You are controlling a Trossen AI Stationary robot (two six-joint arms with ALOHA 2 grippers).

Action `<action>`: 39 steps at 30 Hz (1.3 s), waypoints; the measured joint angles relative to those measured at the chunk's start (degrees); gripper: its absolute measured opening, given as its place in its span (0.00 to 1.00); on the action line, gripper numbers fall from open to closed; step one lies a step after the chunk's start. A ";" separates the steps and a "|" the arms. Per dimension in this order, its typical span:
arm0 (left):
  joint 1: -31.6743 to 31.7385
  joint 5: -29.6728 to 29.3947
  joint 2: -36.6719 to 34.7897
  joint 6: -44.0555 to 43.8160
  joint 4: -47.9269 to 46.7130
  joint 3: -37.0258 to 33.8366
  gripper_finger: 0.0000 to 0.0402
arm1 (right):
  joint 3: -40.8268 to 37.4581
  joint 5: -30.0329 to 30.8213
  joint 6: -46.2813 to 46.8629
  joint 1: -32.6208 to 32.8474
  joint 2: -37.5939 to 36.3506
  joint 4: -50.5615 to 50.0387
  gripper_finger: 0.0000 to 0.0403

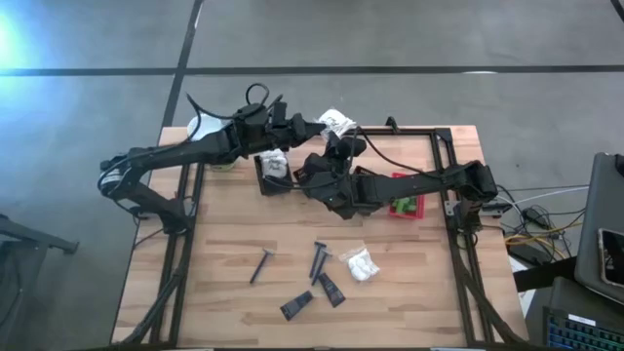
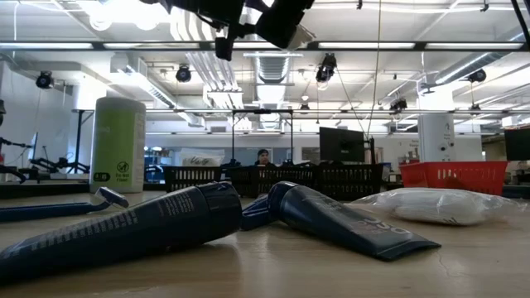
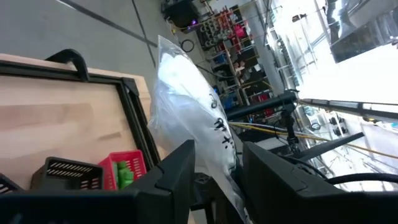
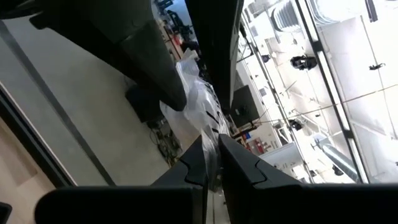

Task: Pick & Place Travel size toiletries
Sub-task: Put the cotton pack into the left black bin

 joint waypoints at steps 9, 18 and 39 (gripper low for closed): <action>1.27 0.35 1.03 -0.15 0.37 0.00 0.35 | 0.00 0.09 0.10 -0.04 0.00 0.01 0.06; 1.47 0.02 1.16 4.21 2.72 0.00 0.34 | 0.00 -2.45 0.25 0.04 0.00 0.07 0.06; 1.49 -1.14 1.16 16.90 2.21 0.00 0.01 | 0.00 -3.08 0.30 0.55 0.02 0.01 0.07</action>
